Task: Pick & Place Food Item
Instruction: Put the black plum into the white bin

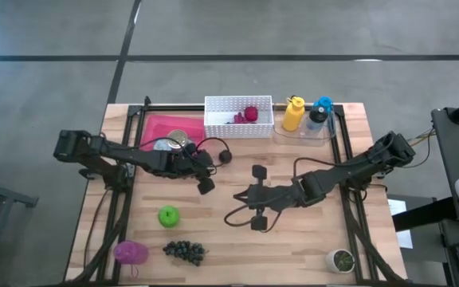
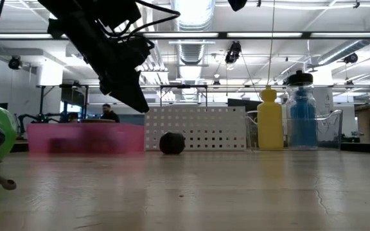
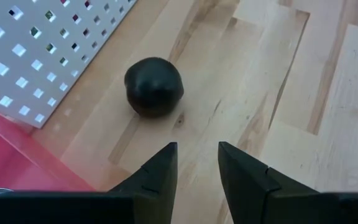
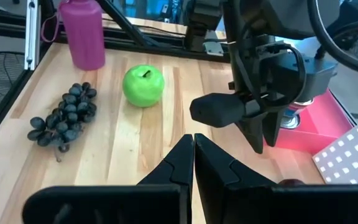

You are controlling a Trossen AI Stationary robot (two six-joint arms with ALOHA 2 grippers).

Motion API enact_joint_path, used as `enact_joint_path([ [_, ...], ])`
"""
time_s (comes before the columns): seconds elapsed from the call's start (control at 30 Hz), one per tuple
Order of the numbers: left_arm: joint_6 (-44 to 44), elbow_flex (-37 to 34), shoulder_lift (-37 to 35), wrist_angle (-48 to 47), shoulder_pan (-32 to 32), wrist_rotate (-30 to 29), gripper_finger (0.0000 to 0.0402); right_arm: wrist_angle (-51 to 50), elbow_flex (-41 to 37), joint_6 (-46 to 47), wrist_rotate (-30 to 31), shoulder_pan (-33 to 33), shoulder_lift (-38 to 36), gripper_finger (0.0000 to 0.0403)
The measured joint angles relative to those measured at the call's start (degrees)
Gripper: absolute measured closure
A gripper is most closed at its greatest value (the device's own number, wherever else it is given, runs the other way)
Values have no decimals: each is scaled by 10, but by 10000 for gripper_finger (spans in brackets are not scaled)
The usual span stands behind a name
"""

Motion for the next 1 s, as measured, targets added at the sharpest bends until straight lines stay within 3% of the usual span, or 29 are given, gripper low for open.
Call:
enact_joint_path([
  [0.5, -3, 1, 2, 7, 4, 14, 275, 7, 0, -6, 0, 0, 0, 394],
  [1.0, -30, 1, 2, 52, 19, 4, 144, 16, 1, -6, -2, 0, -1, 394],
])
